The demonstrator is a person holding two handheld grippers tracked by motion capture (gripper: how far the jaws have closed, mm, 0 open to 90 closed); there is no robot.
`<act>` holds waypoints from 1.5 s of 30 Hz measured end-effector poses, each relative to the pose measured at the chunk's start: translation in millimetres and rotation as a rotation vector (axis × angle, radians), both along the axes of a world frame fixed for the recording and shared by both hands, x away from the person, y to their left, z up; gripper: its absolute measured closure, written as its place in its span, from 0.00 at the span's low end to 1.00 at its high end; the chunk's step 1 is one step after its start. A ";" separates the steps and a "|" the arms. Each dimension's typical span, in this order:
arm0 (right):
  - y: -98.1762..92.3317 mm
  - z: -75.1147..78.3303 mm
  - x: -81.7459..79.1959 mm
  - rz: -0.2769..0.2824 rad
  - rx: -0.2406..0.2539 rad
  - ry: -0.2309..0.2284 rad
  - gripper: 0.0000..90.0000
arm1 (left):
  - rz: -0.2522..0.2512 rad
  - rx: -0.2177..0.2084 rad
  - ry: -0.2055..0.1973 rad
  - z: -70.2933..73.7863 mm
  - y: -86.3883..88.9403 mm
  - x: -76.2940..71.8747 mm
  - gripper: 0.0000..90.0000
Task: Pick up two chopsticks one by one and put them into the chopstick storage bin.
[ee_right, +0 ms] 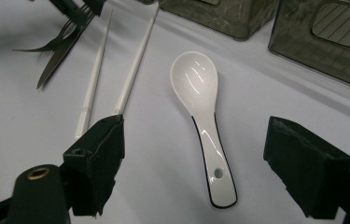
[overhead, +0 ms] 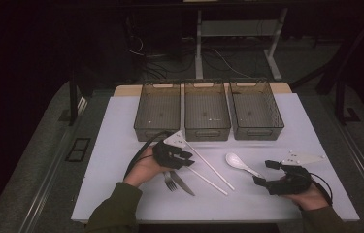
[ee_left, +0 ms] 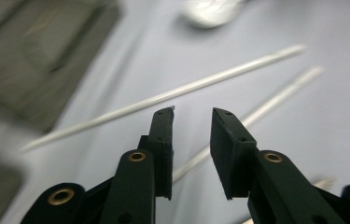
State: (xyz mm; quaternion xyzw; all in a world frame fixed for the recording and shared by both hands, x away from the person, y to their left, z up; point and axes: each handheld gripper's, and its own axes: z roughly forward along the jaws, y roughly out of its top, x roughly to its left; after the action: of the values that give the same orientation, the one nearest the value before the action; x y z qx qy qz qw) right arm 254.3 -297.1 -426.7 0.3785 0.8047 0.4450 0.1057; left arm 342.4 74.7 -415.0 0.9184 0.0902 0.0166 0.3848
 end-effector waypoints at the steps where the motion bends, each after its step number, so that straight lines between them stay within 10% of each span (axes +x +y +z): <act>1: 0.1 -0.1 0.2 0.001 -0.001 0.000 0.23 | -0.038 0.009 0.008 -1.6 -4.9 -3.1 0.73; 18: 0.7 -0.6 0.6 0.008 0.000 0.004 0.23 | -0.210 0.077 0.007 -24.6 -26.4 3.0 0.80; 45: 1.0 -0.8 0.9 0.010 -0.001 0.004 0.23 | -0.184 0.028 0.001 -28.6 -53.3 0.1 0.89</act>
State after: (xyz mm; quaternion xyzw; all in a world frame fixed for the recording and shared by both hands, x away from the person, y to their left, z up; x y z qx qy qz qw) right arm 255.1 -296.1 -427.5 0.3751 0.8072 0.4443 0.1020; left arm 342.5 21.4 -443.6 0.9282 0.0054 -0.0181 0.3717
